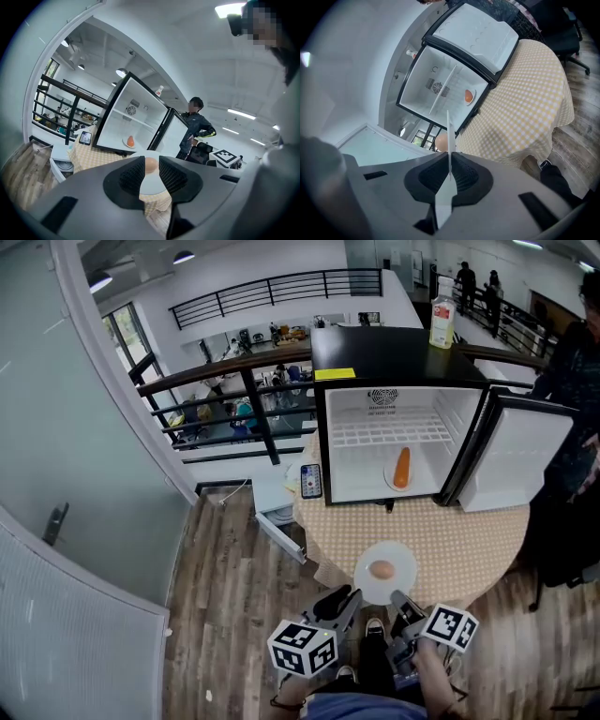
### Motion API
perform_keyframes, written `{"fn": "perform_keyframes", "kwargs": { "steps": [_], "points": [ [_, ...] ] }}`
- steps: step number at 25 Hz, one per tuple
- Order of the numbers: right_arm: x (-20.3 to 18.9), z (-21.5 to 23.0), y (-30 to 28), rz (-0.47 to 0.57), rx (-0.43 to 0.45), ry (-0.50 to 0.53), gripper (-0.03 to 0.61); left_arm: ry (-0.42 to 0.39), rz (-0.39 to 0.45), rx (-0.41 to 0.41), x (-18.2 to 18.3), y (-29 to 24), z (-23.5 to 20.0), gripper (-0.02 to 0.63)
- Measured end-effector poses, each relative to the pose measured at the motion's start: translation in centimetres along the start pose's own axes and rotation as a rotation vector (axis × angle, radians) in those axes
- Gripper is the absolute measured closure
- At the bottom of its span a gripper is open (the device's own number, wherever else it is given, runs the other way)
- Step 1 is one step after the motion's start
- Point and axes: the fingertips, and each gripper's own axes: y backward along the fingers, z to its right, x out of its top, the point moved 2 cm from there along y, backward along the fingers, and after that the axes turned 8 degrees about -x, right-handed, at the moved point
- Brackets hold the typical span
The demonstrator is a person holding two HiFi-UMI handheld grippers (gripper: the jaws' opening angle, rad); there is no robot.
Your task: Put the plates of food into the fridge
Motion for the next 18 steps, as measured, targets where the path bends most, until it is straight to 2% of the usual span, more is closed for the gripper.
{"fn": "perform_keyframes", "kwargs": {
  "steps": [5, 18],
  "points": [
    [3.1, -0.6, -3.8, -0.032, 0.01, 0.006, 0.552, -0.034, -0.002, 0.001, 1.7, -2.3, -1.8, 0.511],
    [12.1, -1.5, -11.7, -0.094, 0.056, 0.017, 0.552, -0.022, 0.035, 0.072, 6.0, -9.5, -6.1, 0.511]
  ]
}}
